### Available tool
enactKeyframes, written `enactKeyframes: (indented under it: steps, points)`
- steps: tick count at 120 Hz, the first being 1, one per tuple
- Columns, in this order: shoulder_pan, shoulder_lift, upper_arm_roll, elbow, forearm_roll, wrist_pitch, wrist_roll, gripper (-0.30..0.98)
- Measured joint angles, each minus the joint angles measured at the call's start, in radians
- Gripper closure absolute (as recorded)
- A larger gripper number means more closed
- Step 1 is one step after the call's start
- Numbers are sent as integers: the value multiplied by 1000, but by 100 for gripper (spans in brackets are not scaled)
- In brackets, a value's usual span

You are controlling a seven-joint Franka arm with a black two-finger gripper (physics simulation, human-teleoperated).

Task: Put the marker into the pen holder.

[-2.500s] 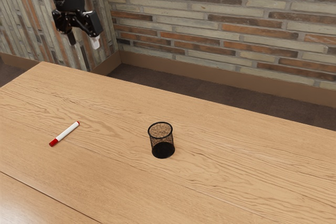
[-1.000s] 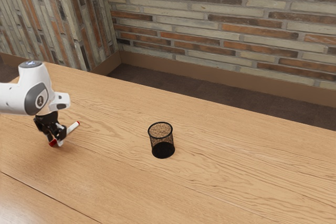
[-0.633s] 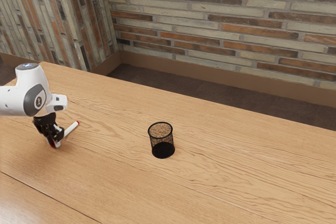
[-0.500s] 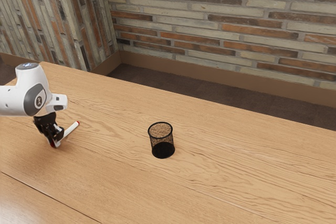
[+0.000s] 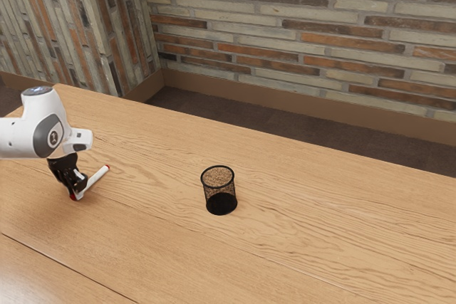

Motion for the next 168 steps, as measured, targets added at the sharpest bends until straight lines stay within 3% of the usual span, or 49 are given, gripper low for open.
enactKeyframes:
  steps: [37, 62, 92, 119, 137, 143, 157, 168]
  points:
    - [-65, -58, 2, 7, 10, -4, 8, 69]
    - [-269, -253, 3, 8, 47, -68, 6, 70]
    - [-475, -341, 0, 85, 54, -218, -5, 70]
    - [-647, -337, -5, 109, 45, -287, -28, 70]
    - [-723, -245, -6, 193, 42, -306, -42, 69]
    - [-693, -202, -13, 230, 40, -311, -45, 64]
    - [-651, -161, -18, 270, 23, -341, -50, 39]
    - [-609, -223, -14, 395, -29, -452, -82, 25]
